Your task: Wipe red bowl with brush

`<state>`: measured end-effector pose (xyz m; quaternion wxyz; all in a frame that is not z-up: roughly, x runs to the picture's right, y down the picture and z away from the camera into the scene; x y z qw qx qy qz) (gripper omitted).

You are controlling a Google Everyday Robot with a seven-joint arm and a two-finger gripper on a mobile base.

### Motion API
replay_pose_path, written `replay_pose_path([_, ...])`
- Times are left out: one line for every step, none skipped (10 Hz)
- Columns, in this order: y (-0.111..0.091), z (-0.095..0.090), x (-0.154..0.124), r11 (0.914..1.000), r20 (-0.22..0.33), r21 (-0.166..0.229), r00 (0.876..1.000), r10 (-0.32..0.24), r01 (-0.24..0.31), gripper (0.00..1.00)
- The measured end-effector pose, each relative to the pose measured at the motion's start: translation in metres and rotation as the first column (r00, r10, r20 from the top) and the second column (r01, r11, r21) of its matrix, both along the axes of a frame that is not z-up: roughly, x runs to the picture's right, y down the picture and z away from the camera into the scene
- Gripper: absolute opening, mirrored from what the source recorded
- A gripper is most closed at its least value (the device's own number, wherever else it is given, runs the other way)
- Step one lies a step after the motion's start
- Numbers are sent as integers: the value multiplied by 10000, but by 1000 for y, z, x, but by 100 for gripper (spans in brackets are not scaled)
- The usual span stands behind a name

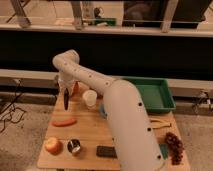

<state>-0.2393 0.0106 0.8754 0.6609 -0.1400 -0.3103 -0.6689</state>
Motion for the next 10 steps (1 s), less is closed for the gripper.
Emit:
replay_pose_path([1, -6, -2, 10000, 62, 57, 10000, -55, 55, 19])
replay_pose_path([4, -9, -1, 10000, 94, 64, 9999, -65, 65, 19])
replay_pose_path([10, -13, 3, 10000, 105, 32, 9999, -47, 46, 19])
replay_pose_path([16, -15, 9, 10000, 92, -18, 10000, -6, 7, 19])
replay_pose_path([24, -19, 16, 10000, 76, -77, 10000, 33, -32, 19])
replay_pose_path([28, -20, 21, 9999, 54, -111, 10000, 56, -56, 19])
replay_pose_path([32, -23, 27, 9999, 10, -128, 9999, 113, -113, 19])
replay_pose_path([35, -26, 32, 9998, -25, -118, 9999, 159, -159, 19])
replay_pose_path([36, -29, 38, 9997, -67, -91, 9997, 230, -230, 19])
replay_pose_path([36, -31, 44, 9995, -126, -51, 9995, 305, -306, 19])
